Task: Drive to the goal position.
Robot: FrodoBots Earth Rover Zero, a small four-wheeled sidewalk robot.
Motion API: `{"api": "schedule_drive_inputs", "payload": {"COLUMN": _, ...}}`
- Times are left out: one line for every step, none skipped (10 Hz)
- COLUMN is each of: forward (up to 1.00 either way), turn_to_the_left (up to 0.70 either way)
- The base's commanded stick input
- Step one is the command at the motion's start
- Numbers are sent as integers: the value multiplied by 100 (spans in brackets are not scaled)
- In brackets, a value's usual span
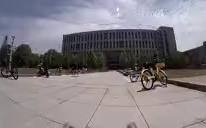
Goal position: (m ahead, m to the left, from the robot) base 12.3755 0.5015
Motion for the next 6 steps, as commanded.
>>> {"api": "schedule_drive_inputs", "payload": {"forward": 45, "turn_to_the_left": -27}}
{"api": "schedule_drive_inputs", "payload": {"forward": 45, "turn_to_the_left": -27}}
{"api": "schedule_drive_inputs", "payload": {"forward": 45, "turn_to_the_left": -27}}
{"api": "schedule_drive_inputs", "payload": {"forward": 45, "turn_to_the_left": -18}}
{"api": "schedule_drive_inputs", "payload": {"forward": 45, "turn_to_the_left": -1}}
{"api": "schedule_drive_inputs", "payload": {"forward": 45, "turn_to_the_left": 0}}
